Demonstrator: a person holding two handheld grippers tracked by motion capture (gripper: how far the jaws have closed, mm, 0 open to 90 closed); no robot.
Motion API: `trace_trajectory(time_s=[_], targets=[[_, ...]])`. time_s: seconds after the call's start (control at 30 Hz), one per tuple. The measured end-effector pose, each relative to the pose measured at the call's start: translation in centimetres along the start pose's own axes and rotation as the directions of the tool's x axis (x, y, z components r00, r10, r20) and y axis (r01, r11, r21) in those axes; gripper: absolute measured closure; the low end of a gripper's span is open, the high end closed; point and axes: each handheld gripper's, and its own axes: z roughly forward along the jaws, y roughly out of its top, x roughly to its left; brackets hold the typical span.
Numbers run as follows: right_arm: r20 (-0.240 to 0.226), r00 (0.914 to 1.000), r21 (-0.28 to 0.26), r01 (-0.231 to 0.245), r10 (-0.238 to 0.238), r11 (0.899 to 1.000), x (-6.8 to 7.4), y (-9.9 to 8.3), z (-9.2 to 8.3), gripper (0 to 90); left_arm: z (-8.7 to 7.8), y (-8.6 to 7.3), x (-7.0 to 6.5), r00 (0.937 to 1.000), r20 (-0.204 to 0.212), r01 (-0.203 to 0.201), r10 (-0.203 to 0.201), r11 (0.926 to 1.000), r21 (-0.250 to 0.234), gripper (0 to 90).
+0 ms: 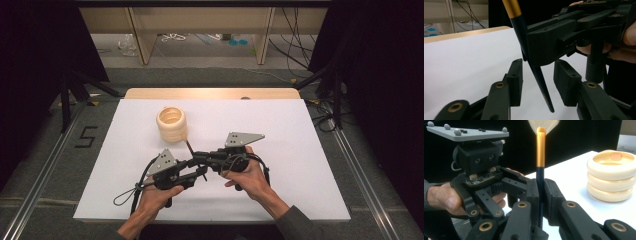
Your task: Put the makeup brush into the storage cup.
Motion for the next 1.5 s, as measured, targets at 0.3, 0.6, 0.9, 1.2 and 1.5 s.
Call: trace_trajectory(time_s=[0.3,0.6,0.9,1.2,1.5], targets=[[0.005,1.0000,0.001,0.001,-0.001,1.000,0.0,0.0,-0.1,83.4,0.0,0.1,0.1,0.9996,0.016,-0.021,0.021,0.9998,0.002,67.9],[-0.005,1.0000,-0.007,-0.001,0.001,1.000,0.0,-0.1,0.0,83.4,-0.1,0.1,0.2,0.9997,0.009,-0.021,0.021,0.9998,0.001,74.6],[-0.003,0.9999,-0.015,0.010,-0.011,1.000,0.0,-0.1,-0.3,83.6,-0.3,0.1,0.6,0.9997,0.001,-0.025,0.025,0.9997,0.002,81.5],[-0.006,0.9999,-0.016,0.015,-0.015,1.000,0.0,0.1,-0.6,69.5,-0.5,0.0,0.7,0.9994,-0.029,-0.021,0.021,0.9997,0.014,83.7],[0.111,0.9934,-0.017,0.030,-0.028,0.999,0.3,0.4,-3.0,46.4,-1.1,0.2,1.9,0.9966,-0.073,-0.037,0.037,0.9993,0.003,83.7]])
